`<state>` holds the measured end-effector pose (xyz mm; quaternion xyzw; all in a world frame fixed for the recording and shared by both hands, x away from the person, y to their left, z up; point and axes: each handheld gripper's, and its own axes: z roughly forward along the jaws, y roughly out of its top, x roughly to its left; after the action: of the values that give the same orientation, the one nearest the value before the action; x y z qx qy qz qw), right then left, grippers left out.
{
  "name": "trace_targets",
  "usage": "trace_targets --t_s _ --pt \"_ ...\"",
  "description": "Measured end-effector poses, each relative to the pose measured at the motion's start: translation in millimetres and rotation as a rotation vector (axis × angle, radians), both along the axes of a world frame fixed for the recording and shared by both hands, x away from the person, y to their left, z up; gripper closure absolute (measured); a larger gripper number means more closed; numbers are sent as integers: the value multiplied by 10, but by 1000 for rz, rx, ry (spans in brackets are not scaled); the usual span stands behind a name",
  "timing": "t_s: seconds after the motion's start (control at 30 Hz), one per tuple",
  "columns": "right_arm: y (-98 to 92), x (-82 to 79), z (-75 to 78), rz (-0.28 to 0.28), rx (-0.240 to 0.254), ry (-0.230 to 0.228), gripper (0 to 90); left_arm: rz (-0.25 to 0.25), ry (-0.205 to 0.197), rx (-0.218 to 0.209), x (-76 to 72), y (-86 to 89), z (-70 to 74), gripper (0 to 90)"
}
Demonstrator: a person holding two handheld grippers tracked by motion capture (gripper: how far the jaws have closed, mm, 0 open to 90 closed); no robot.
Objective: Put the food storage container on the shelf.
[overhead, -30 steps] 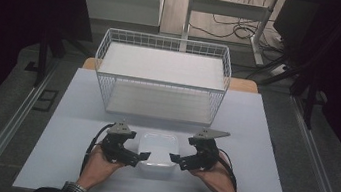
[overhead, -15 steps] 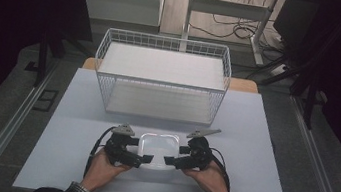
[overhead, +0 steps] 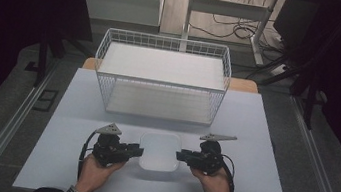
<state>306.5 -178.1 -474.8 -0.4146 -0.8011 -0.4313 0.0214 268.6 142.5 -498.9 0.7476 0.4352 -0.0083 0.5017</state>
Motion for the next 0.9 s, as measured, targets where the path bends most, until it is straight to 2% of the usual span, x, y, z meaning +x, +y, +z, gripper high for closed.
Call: trace_targets --t_s 0.07,0.2,0.23,0.5,0.77,0.9 --pt "-18 1 -5 -14 7 -16 775 8 1 -8 6 3 -5 783" --pt "9 -27 -3 -22 -10 -52 775 27 -8 4 21 0 -5 794" --pt "39 -42 1 -24 -28 -77 775 30 -15 14 30 1 0 795" --pt "61 -11 71 -26 -14 -128 775 47 -54 7 94 29 85 798" --pt "99 93 182 -27 -3 -177 777 67 -75 7 218 64 184 797" --pt "149 212 249 -36 -1 -200 777 83 -93 22 348 89 270 797"
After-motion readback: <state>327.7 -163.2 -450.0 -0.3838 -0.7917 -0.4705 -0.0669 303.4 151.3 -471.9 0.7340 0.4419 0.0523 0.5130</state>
